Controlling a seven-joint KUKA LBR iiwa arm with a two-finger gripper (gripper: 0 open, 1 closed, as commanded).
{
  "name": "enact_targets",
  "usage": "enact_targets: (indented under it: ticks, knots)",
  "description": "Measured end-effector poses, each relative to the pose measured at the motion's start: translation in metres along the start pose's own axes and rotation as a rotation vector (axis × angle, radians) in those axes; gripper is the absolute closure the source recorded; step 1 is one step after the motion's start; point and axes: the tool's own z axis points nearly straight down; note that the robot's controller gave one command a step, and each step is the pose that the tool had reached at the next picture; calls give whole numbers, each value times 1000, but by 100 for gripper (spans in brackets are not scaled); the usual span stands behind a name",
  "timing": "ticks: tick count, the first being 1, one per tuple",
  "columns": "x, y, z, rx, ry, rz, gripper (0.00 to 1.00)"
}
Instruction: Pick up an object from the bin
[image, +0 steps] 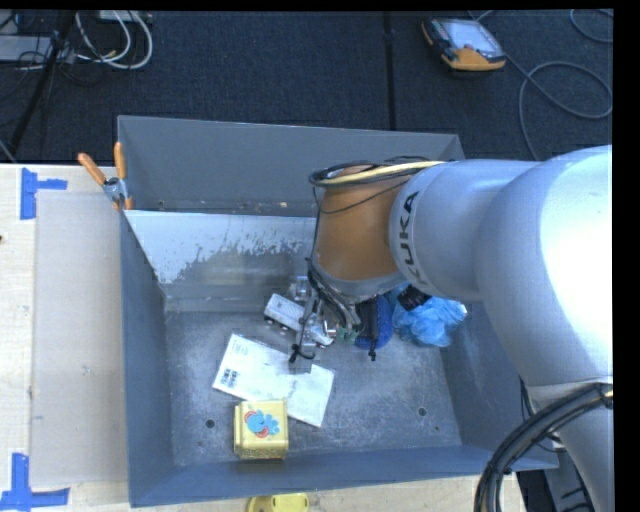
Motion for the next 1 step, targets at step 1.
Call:
enact_targets:
  ticks: [1]
  knots:
    - [2, -2, -3, -2, -4, 298, 100]
